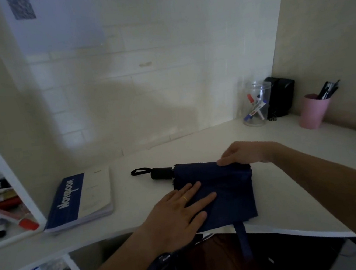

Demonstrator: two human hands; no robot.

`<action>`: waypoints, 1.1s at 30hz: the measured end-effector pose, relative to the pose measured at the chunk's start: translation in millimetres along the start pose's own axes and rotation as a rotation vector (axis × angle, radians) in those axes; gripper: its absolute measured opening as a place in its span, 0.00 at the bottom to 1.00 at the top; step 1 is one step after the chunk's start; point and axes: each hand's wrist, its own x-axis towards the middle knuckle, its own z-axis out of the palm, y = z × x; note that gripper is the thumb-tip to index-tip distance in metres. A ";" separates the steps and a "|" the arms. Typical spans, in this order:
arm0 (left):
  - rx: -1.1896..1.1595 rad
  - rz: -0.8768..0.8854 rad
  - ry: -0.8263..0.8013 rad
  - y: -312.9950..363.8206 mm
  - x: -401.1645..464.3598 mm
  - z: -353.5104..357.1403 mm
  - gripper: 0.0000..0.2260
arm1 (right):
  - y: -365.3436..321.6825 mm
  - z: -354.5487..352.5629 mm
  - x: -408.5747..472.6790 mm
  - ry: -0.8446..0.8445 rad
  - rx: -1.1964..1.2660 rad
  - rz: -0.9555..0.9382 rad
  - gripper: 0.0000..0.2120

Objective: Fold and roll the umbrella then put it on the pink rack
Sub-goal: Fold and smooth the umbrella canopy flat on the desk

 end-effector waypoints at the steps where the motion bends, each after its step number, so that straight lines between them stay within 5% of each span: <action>1: 0.020 0.007 0.014 0.8 0.6 0.1 0.23 | 3.0 -0.9 0.6 -0.016 0.033 -0.029 0.15; 10: 0.108 0.051 0.126 1.4 3.5 -4.8 0.23 | 5.2 6.6 1.6 0.116 -0.177 -0.234 0.15; 21: 0.137 -0.021 0.336 18.1 9.6 5.0 0.20 | 34.4 57.2 -23.1 0.668 -0.643 -0.728 0.08; 28: 0.108 -0.037 0.490 8.3 21.3 -27.6 0.14 | 38.5 70.8 -32.7 0.719 -0.768 -0.824 0.06; 30: 0.058 -0.059 0.380 -4.9 38.6 -41.8 0.19 | 36.5 68.1 -37.9 0.692 -0.750 -0.832 0.07; 33: -0.096 -0.080 -0.017 -20.2 61.2 -54.1 0.20 | 33.4 59.0 -46.9 0.578 -0.691 -0.794 0.09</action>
